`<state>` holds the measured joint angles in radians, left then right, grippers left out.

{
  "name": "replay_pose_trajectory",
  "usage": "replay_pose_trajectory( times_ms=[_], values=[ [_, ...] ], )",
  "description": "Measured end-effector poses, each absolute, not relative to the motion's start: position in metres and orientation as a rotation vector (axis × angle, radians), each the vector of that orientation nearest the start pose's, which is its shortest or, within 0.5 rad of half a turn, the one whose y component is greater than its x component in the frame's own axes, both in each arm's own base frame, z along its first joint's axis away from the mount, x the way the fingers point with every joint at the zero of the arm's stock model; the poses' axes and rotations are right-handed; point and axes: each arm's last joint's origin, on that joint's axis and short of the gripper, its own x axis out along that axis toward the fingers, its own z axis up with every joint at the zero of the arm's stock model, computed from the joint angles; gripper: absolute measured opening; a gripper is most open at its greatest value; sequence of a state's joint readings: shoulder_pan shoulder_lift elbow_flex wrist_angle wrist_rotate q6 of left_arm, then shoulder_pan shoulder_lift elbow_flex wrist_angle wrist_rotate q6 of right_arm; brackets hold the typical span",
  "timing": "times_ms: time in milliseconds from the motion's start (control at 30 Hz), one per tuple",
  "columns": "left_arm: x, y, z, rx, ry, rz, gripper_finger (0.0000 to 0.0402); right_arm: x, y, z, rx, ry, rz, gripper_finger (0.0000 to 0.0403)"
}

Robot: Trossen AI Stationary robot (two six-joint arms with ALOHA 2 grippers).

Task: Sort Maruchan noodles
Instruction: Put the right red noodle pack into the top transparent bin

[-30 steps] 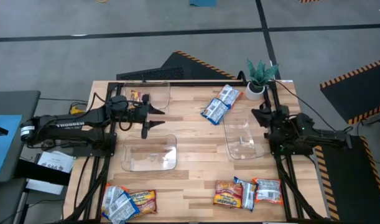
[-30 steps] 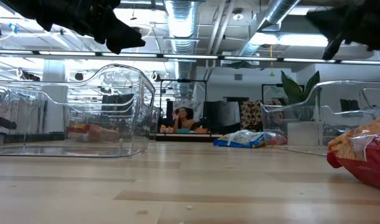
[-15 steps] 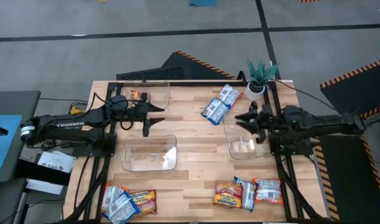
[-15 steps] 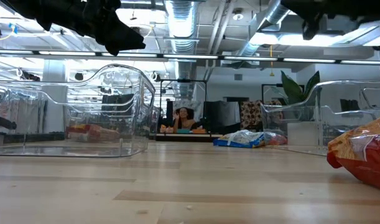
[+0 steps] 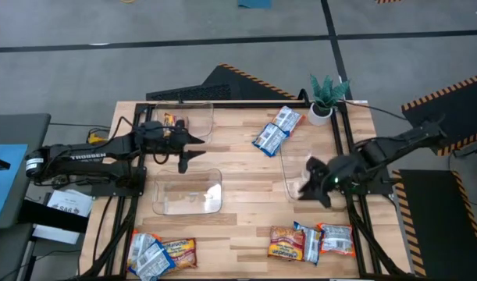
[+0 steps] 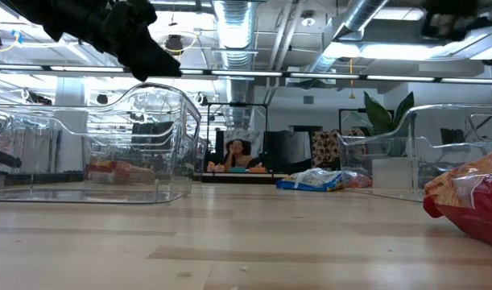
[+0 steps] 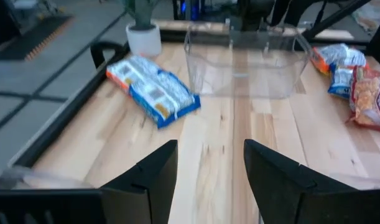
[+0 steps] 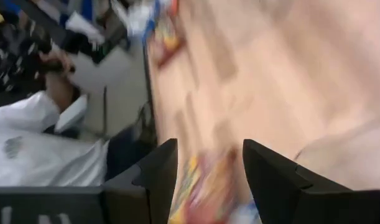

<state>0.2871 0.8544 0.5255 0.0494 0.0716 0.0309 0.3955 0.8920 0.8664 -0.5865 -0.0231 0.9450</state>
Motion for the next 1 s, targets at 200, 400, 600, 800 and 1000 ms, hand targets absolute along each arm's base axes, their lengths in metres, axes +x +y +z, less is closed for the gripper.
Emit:
replay_pose_trajectory(
  times_ms=[200, 400, 600, 800, 1000],
  values=[
    [0.182, 0.052, 0.249, -0.072, 0.318, 0.217, 0.0174, 0.167, 0.110, 0.290, 0.990, 0.989, 0.015, 0.0207],
    [0.182, 0.052, 0.250, -0.097, 0.312, 0.225, 0.0174, 0.169, 0.154, 0.254, 1.001, 1.186, -0.137, 0.0207],
    [0.182, 0.052, 0.250, -0.101, 0.312, 0.231, 0.0174, 0.185, 0.180, 0.217, 0.924, 1.255, -0.220, 0.0207],
    [0.182, 0.053, 0.250, -0.095, 0.312, 0.268, 0.0174, 0.210, 0.182, 0.189, 0.893, 1.252, -0.261, 0.0204],
    [0.182, 0.053, 0.250, -0.095, 0.312, 0.268, 0.0174, 0.221, 0.176, 0.176, 0.852, 1.266, -0.305, 0.0191]
  ],
)
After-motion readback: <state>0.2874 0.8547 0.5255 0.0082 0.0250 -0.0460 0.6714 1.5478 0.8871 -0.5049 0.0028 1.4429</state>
